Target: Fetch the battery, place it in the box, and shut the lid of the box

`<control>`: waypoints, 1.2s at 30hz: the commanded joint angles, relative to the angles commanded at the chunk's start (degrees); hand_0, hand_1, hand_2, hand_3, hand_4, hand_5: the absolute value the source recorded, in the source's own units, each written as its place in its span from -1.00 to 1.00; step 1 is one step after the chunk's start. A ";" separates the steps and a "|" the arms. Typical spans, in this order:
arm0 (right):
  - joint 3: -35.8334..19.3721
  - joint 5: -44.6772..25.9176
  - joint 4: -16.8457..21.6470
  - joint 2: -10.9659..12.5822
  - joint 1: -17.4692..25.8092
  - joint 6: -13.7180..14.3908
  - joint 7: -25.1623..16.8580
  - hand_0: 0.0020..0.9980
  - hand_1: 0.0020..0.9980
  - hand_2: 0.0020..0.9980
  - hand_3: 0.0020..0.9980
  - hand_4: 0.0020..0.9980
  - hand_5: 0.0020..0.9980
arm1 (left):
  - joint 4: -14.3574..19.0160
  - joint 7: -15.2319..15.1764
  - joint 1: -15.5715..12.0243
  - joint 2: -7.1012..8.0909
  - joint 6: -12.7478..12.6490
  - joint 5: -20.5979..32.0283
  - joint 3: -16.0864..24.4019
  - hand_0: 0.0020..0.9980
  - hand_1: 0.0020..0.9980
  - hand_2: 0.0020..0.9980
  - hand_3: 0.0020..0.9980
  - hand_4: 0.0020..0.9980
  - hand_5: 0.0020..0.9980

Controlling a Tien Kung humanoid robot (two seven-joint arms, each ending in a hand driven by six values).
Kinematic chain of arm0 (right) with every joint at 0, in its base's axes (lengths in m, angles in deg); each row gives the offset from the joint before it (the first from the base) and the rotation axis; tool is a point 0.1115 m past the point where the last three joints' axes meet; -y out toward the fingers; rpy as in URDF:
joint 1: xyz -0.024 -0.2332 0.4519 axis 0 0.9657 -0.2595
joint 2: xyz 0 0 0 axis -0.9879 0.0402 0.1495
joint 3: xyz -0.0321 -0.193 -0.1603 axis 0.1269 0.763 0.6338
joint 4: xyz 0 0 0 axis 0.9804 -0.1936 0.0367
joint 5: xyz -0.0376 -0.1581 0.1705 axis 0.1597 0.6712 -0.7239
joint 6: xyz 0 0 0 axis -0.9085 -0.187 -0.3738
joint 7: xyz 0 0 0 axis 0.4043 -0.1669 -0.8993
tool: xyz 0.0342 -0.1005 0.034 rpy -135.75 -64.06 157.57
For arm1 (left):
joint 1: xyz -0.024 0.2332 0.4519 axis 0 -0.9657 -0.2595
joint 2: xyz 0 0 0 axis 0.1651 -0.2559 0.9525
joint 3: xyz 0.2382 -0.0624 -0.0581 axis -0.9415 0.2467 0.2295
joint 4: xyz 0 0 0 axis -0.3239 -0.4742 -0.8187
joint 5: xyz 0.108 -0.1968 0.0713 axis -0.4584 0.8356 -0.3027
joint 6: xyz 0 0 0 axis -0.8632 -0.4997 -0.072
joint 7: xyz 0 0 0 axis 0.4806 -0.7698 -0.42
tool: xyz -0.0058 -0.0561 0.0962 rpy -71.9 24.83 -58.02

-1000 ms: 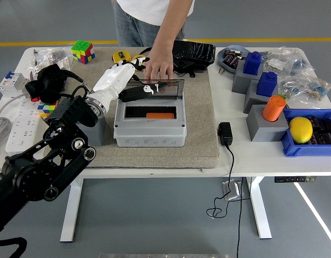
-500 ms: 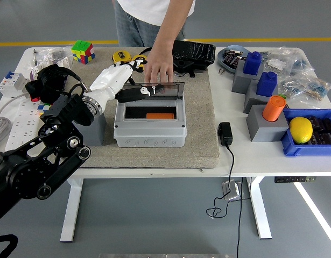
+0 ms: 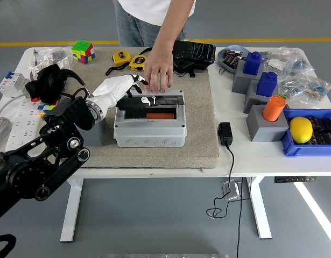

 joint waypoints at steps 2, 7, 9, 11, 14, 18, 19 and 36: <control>0.16 -0.15 0.00 0.02 0.02 0.00 -0.06 0.76 0.60 0.49 0.55 1.00 1.00 | 0.29 0.44 -0.11 0.10 1.15 0.45 -0.17 -0.19 -0.66 -0.34 -0.11 1.00 1.00; -0.02 -0.05 0.00 0.07 0.12 0.07 -0.03 0.75 0.60 0.49 0.55 1.00 1.00 | 1.33 3.01 -0.52 0.83 4.71 1.14 -1.08 -0.32 -0.65 -0.43 -0.20 1.00 1.00; -0.29 0.26 0.00 0.08 0.16 0.07 0.07 0.75 0.60 0.49 0.55 1.00 1.00 | 1.33 2.87 -0.56 0.79 4.32 0.76 -1.02 -0.32 -0.65 -0.43 -0.20 1.00 1.00; -0.35 0.31 0.00 0.08 0.09 0.08 0.09 0.75 0.60 0.49 0.55 1.00 1.00 | 1.28 2.54 -0.50 0.62 3.33 -0.55 -0.62 -0.32 -0.65 -0.43 -0.20 1.00 1.00; -0.34 0.27 0.00 0.06 -0.06 0.07 0.08 0.76 0.60 0.49 0.55 1.00 1.00 | 1.25 1.69 -0.47 0.50 1.37 -1.72 -0.06 -0.38 -0.67 -0.44 -0.21 1.00 1.00; -0.38 0.21 0.00 -0.08 -0.08 0.05 0.04 0.76 0.60 0.49 0.55 1.00 1.00 | 1.39 -0.56 -0.93 0.08 -2.89 -5.04 1.98 -0.17 -0.35 -0.12 -0.03 1.00 1.00; -0.48 0.26 0.00 -0.12 -0.07 0.05 0.06 0.76 0.60 0.49 0.55 1.00 1.00 | 1.50 -1.27 -1.17 -0.11 -3.90 -6.03 2.74 -0.17 -0.35 -0.12 -0.03 1.00 1.00; -1.63 1.09 0.00 -0.23 -0.45 0.20 0.13 0.76 0.61 0.49 0.55 1.00 1.00 | 3.33 -11.73 -8.20 0.21 -16.43 -14.70 19.50 1.00 1.00 1.00 1.00 1.00 1.00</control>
